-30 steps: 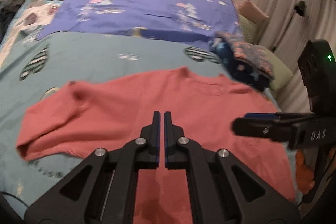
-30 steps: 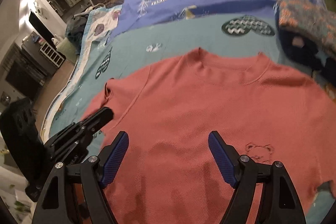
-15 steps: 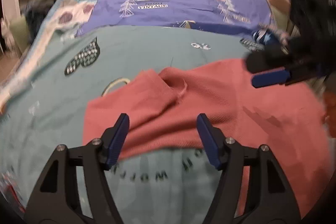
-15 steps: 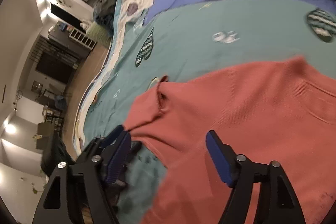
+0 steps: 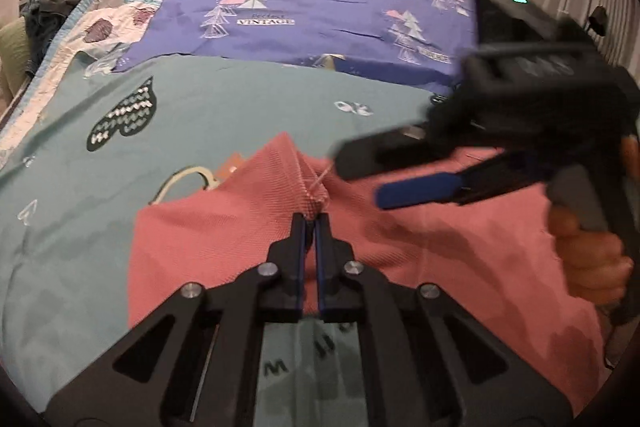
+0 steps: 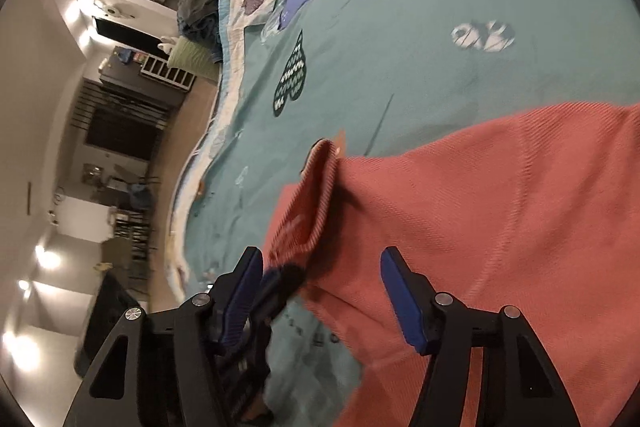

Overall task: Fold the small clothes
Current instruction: 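Lift the held sleeve and fold it across the shirt body with the left gripper, then grasp the other sleeve cuff with the right gripper while the left gripper releases its sleeve, then fold the held sleeve across the shirt body and open the right gripper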

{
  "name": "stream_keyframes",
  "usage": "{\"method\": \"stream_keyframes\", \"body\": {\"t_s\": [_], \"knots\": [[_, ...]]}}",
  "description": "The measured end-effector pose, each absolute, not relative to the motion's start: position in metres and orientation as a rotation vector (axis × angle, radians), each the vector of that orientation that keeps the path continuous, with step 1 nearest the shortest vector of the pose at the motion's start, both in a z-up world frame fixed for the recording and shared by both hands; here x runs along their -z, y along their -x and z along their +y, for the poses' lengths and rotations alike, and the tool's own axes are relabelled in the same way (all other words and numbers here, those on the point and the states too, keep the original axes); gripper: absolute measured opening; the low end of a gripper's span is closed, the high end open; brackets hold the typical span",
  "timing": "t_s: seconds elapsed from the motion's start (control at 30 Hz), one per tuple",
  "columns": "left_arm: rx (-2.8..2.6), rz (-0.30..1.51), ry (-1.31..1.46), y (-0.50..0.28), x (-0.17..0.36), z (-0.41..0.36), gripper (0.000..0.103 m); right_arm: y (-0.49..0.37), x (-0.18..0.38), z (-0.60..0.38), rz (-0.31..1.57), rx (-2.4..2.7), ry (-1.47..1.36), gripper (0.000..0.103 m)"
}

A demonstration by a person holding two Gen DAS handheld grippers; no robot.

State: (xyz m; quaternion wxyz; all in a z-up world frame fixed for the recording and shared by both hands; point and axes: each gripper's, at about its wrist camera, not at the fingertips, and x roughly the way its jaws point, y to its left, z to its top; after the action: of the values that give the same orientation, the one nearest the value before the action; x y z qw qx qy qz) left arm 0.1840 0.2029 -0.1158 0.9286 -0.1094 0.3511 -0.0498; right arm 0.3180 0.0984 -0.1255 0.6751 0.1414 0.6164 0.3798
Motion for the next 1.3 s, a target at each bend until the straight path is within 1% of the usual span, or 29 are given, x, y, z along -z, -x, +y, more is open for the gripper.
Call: {"method": "stream_keyframes", "body": {"t_s": [0.1, 0.23, 0.27, 0.3, 0.33, 0.37, 0.4, 0.43, 0.47, 0.5, 0.53, 0.57, 0.7, 0.83, 0.9, 1.03, 1.07, 1.1, 1.13, 1.2, 1.3], "knots": [[0.123, 0.731, 0.201, -0.181, 0.12, 0.193, 0.005, -0.32, 0.133, 0.108, 1.415, -0.844, -0.325, 0.063], [0.135, 0.734, 0.181, -0.179, 0.12, 0.18, 0.005, -0.32, 0.142, 0.126, 1.445, -0.812, -0.264, 0.063], [0.141, 0.729, 0.183, -0.179, 0.119, 0.178, 0.005, -0.319, 0.144, 0.128, 1.448, -0.802, -0.249, 0.05], [0.149, 0.723, 0.184, -0.177, 0.117, 0.176, 0.005, -0.318, 0.143, 0.131, 1.44, -0.793, -0.229, 0.011], [0.153, 0.714, 0.181, -0.175, 0.114, 0.174, 0.006, -0.317, 0.142, 0.132, 1.437, -0.786, -0.211, 0.005], [0.153, 0.703, 0.168, -0.173, 0.111, 0.171, 0.006, -0.316, 0.139, 0.132, 1.421, -0.769, -0.194, 0.003], [0.141, 0.687, 0.15, -0.17, 0.108, 0.169, 0.008, -0.315, 0.131, 0.128, 1.381, -0.754, -0.188, 0.003], [0.12, 0.675, 0.138, -0.168, 0.106, 0.168, 0.014, -0.313, 0.122, 0.124, 1.338, -0.743, -0.172, 0.003], [0.097, 0.666, 0.129, -0.165, 0.104, 0.168, 0.036, -0.311, 0.112, 0.118, 1.298, -0.733, -0.156, 0.003], [0.073, 0.657, 0.126, -0.163, 0.102, 0.169, 0.066, -0.311, 0.1, 0.11, 1.258, -0.724, -0.153, 0.003], [0.031, 0.628, 0.122, -0.157, 0.1, 0.17, 0.075, -0.31, 0.086, 0.099, 1.217, -0.718, -0.159, 0.003], [0.006, 0.609, 0.115, -0.154, 0.099, 0.171, 0.078, -0.31, 0.076, 0.09, 1.193, -0.72, -0.164, 0.003], [-0.012, 0.624, 0.111, -0.15, 0.104, 0.177, 0.078, -0.305, 0.036, 0.04, 1.097, -0.69, -0.166, 0.003], [-0.008, 0.672, 0.109, -0.158, 0.114, 0.174, 0.077, -0.299, 0.014, -0.015, 1.037, -0.631, -0.187, 0.003], [-0.007, 0.7, 0.085, -0.161, 0.117, 0.166, 0.071, -0.296, 0.011, -0.037, 1.018, -0.595, -0.193, 0.003], [0.001, 0.724, 0.067, -0.166, 0.117, 0.159, 0.067, -0.291, 0.018, -0.088, 0.992, -0.492, -0.206, 0.003], [0.005, 0.731, 0.065, -0.167, 0.117, 0.157, 0.064, -0.29, 0.019, -0.102, 0.995, -0.475, -0.222, 0.003], [0.011, 0.737, 0.066, -0.168, 0.116, 0.155, 0.057, -0.29, 0.022, -0.114, 0.998, -0.457, -0.239, 0.003], [0.02, 0.754, 0.07, -0.17, 0.116, 0.153, 0.053, -0.289, 0.026, -0.126, 1.002, -0.437, -0.255, 0.003], [0.026, 0.781, 0.08, -0.175, 0.116, 0.151, 0.037, -0.287, 0.031, -0.147, 1.011, -0.407, -0.273, 0.003], [0.045, 0.794, 0.095, -0.176, 0.116, 0.147, 0.035, -0.283, 0.043, -0.173, 1.024, -0.369, -0.302, 0.003]]}}
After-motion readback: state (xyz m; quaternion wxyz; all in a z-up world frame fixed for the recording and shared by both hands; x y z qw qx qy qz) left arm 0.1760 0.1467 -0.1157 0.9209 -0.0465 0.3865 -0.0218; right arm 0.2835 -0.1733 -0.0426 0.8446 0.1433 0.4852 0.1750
